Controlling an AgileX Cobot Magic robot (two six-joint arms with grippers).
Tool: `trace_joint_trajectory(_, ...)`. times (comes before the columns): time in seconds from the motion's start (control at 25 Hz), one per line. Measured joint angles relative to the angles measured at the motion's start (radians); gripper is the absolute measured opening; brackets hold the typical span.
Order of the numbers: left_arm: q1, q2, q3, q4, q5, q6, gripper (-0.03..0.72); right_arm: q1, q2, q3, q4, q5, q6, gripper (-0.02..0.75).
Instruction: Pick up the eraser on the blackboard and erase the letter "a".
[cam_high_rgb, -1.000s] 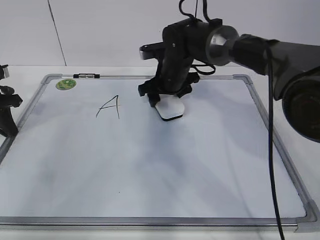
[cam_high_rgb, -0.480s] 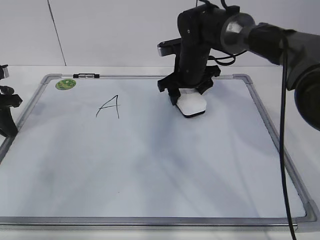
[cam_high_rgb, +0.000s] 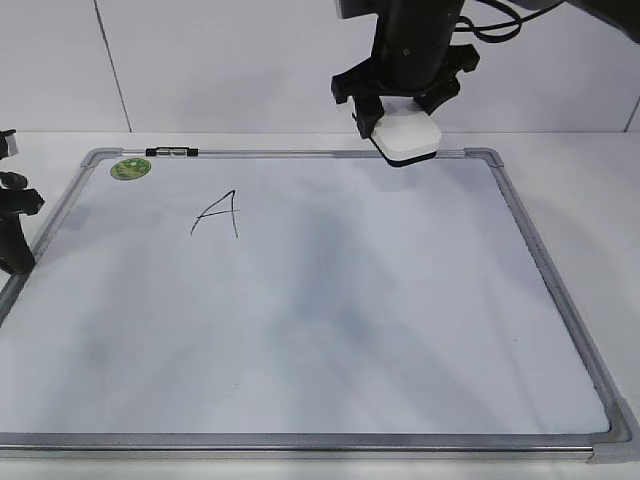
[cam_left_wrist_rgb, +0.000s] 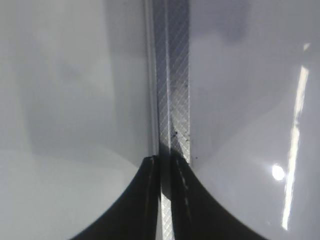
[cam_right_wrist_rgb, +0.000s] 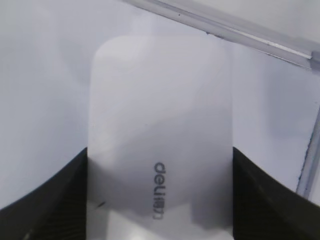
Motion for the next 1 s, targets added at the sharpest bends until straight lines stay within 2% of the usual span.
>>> trace_joint_trajectory(0.24,0.0,0.0,0.0,0.0,0.0,0.0,0.018,0.0,-0.057,0.015,-0.02,0.004,0.035,0.548)
trace_joint_trajectory(0.44,0.0,0.0,0.0,0.001,0.0,0.0,0.018,0.0,-0.139,0.132,-0.049,0.004,0.077,0.548)
trace_joint_trajectory(0.64,0.0,0.0,0.0,0.001,0.0,0.0,0.018,0.0,-0.266,0.382,-0.088,-0.008,0.156,0.548)
trace_joint_trajectory(1.0,0.0,0.0,0.0,0.001,0.0,0.0,0.018,0.0,-0.554,0.929,-0.123,-0.295,0.348,0.548)
